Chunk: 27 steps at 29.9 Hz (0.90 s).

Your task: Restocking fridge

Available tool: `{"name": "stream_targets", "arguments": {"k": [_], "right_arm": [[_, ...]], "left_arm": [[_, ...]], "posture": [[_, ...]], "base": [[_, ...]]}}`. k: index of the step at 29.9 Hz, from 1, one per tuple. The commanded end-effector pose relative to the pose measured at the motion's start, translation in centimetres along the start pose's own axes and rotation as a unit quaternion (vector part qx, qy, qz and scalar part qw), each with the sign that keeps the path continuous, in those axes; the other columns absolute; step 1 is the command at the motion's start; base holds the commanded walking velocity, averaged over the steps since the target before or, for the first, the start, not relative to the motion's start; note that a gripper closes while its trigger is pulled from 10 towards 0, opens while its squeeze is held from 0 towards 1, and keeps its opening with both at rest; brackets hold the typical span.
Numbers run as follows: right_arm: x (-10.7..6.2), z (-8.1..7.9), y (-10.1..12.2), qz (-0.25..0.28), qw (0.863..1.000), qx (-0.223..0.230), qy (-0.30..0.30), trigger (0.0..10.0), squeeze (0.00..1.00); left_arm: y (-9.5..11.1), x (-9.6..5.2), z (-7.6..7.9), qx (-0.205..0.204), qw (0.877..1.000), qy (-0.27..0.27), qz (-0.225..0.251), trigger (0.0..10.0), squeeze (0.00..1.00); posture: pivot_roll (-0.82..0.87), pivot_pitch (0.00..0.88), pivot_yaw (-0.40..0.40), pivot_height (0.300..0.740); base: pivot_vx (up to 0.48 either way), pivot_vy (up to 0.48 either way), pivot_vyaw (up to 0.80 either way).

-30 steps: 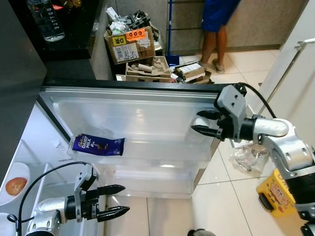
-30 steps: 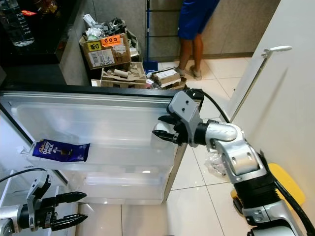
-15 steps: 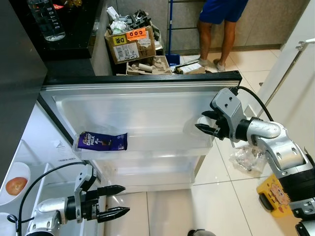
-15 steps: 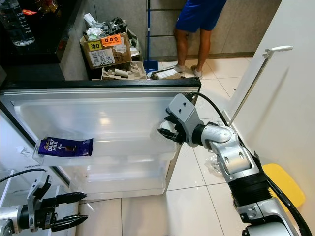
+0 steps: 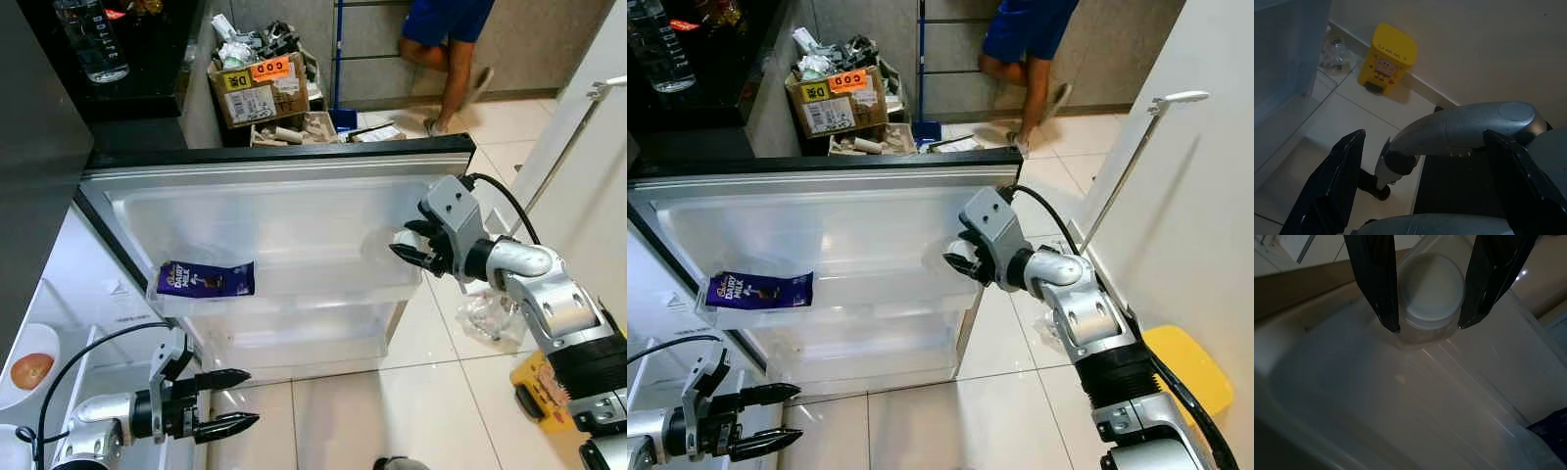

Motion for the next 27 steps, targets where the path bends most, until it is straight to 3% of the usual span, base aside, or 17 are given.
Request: {"name": "stream_targets", "arguments": {"k": [1, 2, 3, 4, 6, 7, 8, 15, 16, 17, 18, 22, 27], "right_arm": [[-0.5, 0.8, -0.8, -0.019, 0.999, 0.015, -0.025, 10.0, 0.13], [-0.5, 0.8, -0.9, -0.018, 0.999, 0.019, -0.025, 10.0, 0.17], [-0.5, 0.8, -0.9, -0.019, 0.999, 0.024, -0.027, 10.0, 0.30], [-0.5, 0.9, -1.0, -0.020, 0.999, 0.028, -0.029, 10.0, 0.64], [-0.5, 0.9, -1.0, -0.021, 0.999, 0.031, -0.031, 10.0, 0.64], [-0.5, 1.0, -1.1, -0.021, 0.999, 0.034, -0.031, 10.0, 0.93], [-0.5, 1.0, -1.1, -0.020, 0.999, 0.036, -0.033, 10.0, 1.00], [-1.0, 1.9, 0.0, 0.020, 0.998, 0.032, -0.055, 10.0, 1.00], [-1.2, 2.1, 0.4, 0.034, 0.997, 0.029, -0.056, 10.0, 0.77], [-1.2, 2.1, 0.4, 0.034, 0.997, 0.029, -0.056, 10.0, 0.77], [-1.4, 2.2, 0.8, 0.049, 0.997, 0.028, -0.055, 10.0, 0.00], [-2.5, 2.6, 2.0, 0.096, 0.994, 0.030, -0.048, 10.0, 0.00], [-3.6, 3.1, 2.4, 0.116, 0.992, 0.022, -0.052, 10.0, 0.00]], "left_arm": [[0.0, 0.2, 0.1, 0.000, 1.000, -0.008, 0.002, 10.0, 0.00], [0.0, 0.2, 0.1, 0.001, 1.000, -0.008, 0.003, 10.0, 0.00], [0.1, 0.2, 0.1, 0.001, 1.000, -0.008, 0.004, 10.0, 0.00], [0.1, 0.2, 0.1, 0.001, 1.000, -0.007, 0.005, 10.0, 0.00], [0.1, 0.2, 0.1, 0.002, 1.000, -0.007, 0.005, 10.0, 0.00], [0.1, 0.2, 0.1, 0.002, 1.000, -0.006, 0.006, 10.0, 0.00], [0.1, 0.2, 0.1, 0.002, 1.000, -0.006, 0.006, 10.0, 0.00], [0.2, 0.1, 0.0, 0.002, 1.000, -0.004, 0.007, 10.0, 0.00], [0.2, 0.1, 0.0, 0.002, 1.000, -0.003, 0.007, 10.0, 0.00], [0.2, 0.1, 0.0, 0.002, 1.000, -0.003, 0.007, 10.0, 0.00], [0.2, 0.1, 0.0, 0.002, 1.000, -0.003, 0.007, 10.0, 0.00], [0.2, 0.1, 0.0, 0.002, 1.000, -0.003, 0.007, 10.0, 0.00], [0.2, 0.1, 0.0, 0.002, 1.000, -0.002, 0.007, 10.0, 0.00]], "posture": [[-0.05, 0.071, -0.022, 0.740], [-0.05, 0.072, -0.022, 0.740], [-0.05, 0.071, -0.023, 0.740], [-0.05, 0.072, -0.023, 0.740], [-0.05, 0.072, -0.023, 0.740], [-0.05, 0.073, -0.023, 0.740], [-0.05, 0.073, -0.023, 0.740], [-0.05, 0.072, -0.024, 0.740], [-0.05, 0.072, -0.022, 0.740], [-0.05, 0.072, -0.022, 0.740], [-0.06, 0.071, -0.023, 0.740], [-0.06, 0.072, -0.024, 0.740], [-0.06, 0.073, -0.023, 0.740]], "base": [[0.000, 0.000, 0.00], [0.000, 0.000, 0.00], [0.000, 0.000, 0.00], [0.000, 0.000, 0.00], [0.000, 0.000, 0.00], [0.000, 0.000, 0.00], [0.000, 0.000, 0.00], [0.000, 0.000, 0.00], [0.000, 0.000, 0.00], [0.000, 0.000, 0.00], [0.000, 0.000, 0.00], [0.000, 0.000, 0.00], [0.000, 0.000, 0.00]]}}
Point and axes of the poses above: a point about 5 cm out from each wrist's last joint towards the gripper, its own x axis pointing out of the wrist towards the gripper, its own y axis along the axis of the wrist's last joint, z = x × y, the point moved 1 cm from there along x, pointing out of the wrist towards the gripper, and after that the axes turned 13 degrees about -x, right-handed, at the moved point
